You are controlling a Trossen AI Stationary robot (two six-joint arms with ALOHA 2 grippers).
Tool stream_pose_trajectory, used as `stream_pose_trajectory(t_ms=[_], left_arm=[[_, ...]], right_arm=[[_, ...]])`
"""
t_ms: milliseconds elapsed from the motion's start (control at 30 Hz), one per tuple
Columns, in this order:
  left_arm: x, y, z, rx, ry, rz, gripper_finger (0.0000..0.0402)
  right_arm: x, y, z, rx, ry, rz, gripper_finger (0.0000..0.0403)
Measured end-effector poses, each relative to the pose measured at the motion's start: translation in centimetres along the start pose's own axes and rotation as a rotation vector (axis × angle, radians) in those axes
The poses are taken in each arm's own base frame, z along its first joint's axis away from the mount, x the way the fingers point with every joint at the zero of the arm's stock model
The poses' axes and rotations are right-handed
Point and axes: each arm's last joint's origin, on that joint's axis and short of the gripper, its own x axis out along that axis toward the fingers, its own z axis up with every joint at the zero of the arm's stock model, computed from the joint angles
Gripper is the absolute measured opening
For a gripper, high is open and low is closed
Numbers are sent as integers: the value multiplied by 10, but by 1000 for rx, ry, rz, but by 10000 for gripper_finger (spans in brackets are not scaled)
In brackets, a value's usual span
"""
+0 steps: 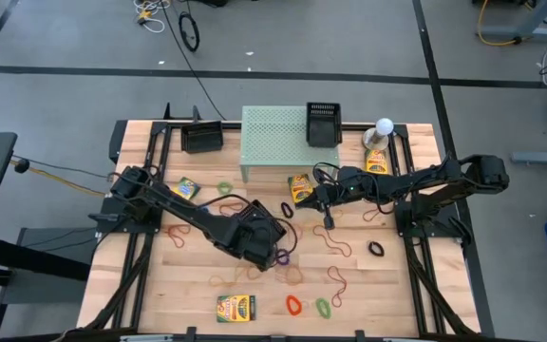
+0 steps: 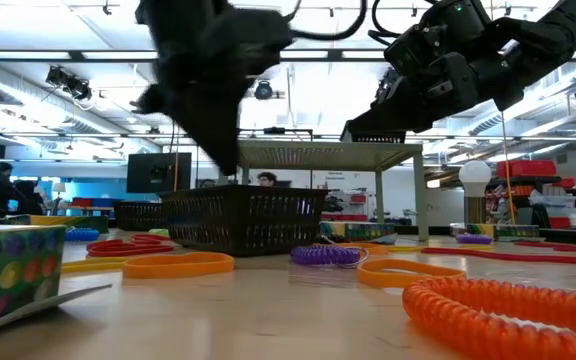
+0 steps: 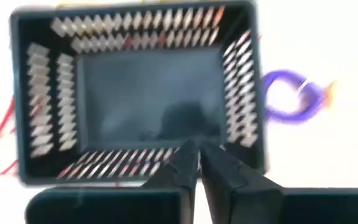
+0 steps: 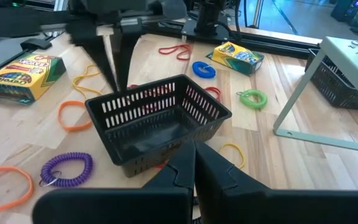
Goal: Pick & Place Office Desk Supplies
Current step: Put the black bin on the shelf
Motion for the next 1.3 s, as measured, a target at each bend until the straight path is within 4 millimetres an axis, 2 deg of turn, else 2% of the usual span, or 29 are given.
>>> stream_pose_trajectory(t_ms=[300, 600, 733, 1300], left_arm=[[5, -1, 12, -16, -99, -14, 123], [17, -2, 13, 14, -80, 0, 190], [22, -3, 16, 0, -81, -25, 198], [20, -13, 20, -27, -76, -153, 199]], right_arm=[[0, 0, 1, -2, -8, -2, 7], [0, 0, 2, -3, -16, -4, 7], [0, 0, 2, -5, -21, -6, 7], [0, 0, 2, -5, -21, -6, 7]])
